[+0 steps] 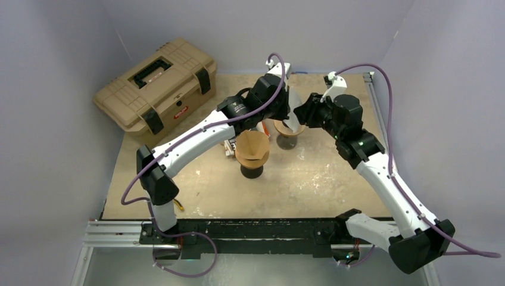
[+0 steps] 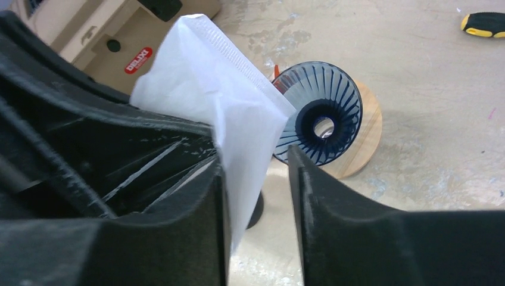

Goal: Place the coffee filter in the dripper

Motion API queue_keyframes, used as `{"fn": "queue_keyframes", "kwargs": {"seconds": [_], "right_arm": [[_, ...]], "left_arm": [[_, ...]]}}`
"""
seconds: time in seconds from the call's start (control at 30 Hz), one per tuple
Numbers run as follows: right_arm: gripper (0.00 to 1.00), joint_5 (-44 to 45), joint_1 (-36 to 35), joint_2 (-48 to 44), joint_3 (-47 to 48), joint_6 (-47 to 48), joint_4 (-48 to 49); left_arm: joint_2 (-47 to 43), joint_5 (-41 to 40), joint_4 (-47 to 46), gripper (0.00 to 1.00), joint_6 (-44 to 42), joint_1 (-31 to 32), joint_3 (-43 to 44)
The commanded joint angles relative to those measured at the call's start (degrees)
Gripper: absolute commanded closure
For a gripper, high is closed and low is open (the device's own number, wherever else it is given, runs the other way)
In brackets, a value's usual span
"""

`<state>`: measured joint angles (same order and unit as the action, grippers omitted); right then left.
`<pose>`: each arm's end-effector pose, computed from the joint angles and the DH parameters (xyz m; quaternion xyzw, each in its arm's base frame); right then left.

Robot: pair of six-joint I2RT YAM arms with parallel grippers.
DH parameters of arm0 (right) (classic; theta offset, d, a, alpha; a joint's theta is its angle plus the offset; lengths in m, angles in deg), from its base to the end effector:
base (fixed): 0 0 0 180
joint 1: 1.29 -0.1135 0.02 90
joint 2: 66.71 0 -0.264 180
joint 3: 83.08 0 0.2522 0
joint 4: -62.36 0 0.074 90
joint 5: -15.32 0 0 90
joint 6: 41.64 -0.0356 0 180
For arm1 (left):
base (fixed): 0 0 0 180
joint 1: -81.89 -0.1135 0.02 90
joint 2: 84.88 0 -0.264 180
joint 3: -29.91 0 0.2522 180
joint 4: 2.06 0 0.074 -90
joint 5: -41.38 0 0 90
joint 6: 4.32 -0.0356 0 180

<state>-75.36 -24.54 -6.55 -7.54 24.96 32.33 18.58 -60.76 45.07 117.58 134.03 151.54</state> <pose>0.2184 0.0943 0.3817 -0.0026 0.7915 0.2463 0.5594 0.2614 -0.3241 0.3962 0.0977 0.8527 -0.2704 0.4361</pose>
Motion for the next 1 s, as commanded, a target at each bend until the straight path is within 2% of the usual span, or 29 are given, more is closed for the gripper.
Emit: {"fn": "queue_keyframes", "kwargs": {"seconds": [0.0, 0.17, 0.33, 0.6, 0.97], "right_arm": [[0.55, 2.29, -0.13, 3.16, 3.31, 2.08, 2.43], [0.44, 5.16, -0.13, 7.29, 5.73, 2.81, 1.27], [0.4, 8.61, -0.07, 9.51, 6.8, 2.78, -0.44], [0.4, 14.94, 0.11, 13.07, 8.57, 3.23, -3.39], [0.39, 13.71, 1.73, 14.11, 8.61, 3.31, -5.11]], "left_arm": [[0.87, -0.16, 0.41, 1.0, -1.19, 0.16, 4.45], [2.18, -0.23, 2.31, 1.0, -1.39, 0.11, 6.68], [3.7, -0.56, 4.28, 1.0, -1.54, -0.06, 8.56], [3.74, 1.98, 4.6, 1.0, 0.2, -3.05, 7.93], [1.49, 7.5, 2.69, 1.0, 0.61, -6.38, 2.77]]}}
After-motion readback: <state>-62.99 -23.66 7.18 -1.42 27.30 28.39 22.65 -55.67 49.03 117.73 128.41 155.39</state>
